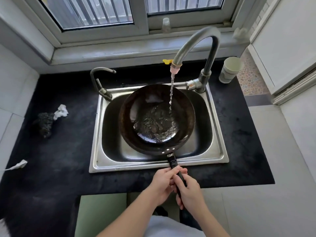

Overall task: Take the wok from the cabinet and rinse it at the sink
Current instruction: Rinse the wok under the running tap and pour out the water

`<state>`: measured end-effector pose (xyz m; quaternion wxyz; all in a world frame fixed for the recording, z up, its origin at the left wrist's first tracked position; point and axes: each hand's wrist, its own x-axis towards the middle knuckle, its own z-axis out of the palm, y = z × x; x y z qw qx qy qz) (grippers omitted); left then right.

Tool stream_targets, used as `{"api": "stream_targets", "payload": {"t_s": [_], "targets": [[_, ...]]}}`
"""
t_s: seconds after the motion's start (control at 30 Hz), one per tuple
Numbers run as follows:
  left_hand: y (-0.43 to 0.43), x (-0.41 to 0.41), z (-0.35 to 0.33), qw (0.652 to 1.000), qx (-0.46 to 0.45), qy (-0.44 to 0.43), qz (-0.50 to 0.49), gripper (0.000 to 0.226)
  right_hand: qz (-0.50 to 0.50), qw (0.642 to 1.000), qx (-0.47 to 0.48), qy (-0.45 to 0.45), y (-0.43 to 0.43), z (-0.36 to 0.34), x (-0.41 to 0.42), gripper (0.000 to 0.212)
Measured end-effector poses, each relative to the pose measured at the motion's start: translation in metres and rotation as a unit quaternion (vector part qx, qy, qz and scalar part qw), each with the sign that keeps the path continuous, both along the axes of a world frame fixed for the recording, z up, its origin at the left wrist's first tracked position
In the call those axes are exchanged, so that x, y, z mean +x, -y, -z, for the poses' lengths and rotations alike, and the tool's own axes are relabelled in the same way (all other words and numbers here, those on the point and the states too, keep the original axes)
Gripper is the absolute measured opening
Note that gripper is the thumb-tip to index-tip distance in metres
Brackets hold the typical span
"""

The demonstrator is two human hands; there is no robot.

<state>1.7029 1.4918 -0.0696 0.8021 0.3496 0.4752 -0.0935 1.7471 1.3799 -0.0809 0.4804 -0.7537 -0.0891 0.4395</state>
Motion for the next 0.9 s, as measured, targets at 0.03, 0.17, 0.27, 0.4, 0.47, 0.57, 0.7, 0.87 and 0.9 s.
{"api": "stream_targets", "payload": {"t_s": [0.03, 0.17, 0.27, 0.4, 0.47, 0.57, 0.7, 0.87, 0.9], "targets": [[0.0, -0.001, -0.001, 1.0, 0.003, -0.001, 0.002, 0.031, 0.003, 1.0, 0.002, -0.002, -0.001, 0.0, -0.001, 0.027], [-0.008, -0.009, -0.002, 1.0, 0.023, -0.009, 0.004, 0.03, 0.012, 1.0, 0.013, -0.01, -0.008, 0.001, -0.013, 0.029], [-0.012, -0.015, -0.004, 1.0, 0.023, -0.015, 0.0, 0.03, 0.022, 0.999, 0.02, -0.021, -0.013, 0.001, -0.02, 0.029], [-0.018, -0.021, -0.003, 1.0, -0.011, 0.002, -0.02, 0.029, 0.029, 0.999, 0.027, -0.022, -0.021, 0.001, -0.029, 0.029], [-0.02, -0.023, -0.002, 0.999, -0.029, 0.012, -0.04, 0.027, 0.029, 0.999, 0.026, -0.021, -0.023, 0.001, -0.032, 0.028], [-0.021, -0.024, -0.002, 0.998, -0.018, 0.015, -0.05, 0.025, 0.027, 1.0, 0.012, -0.005, -0.025, 0.0, -0.035, 0.03], [-0.019, -0.022, 0.0, 0.999, 0.028, -0.003, -0.031, 0.025, 0.018, 0.998, -0.031, 0.049, -0.024, 0.002, -0.034, 0.036], [-0.018, -0.022, 0.002, 0.999, 0.017, 0.007, -0.051, 0.021, -0.004, 0.985, -0.115, 0.129, -0.004, -0.004, -0.014, 0.042], [-0.018, -0.022, 0.002, 0.998, 0.015, 0.009, -0.053, 0.021, 0.01, 0.984, -0.12, 0.133, 0.002, -0.005, -0.005, 0.042]]}}
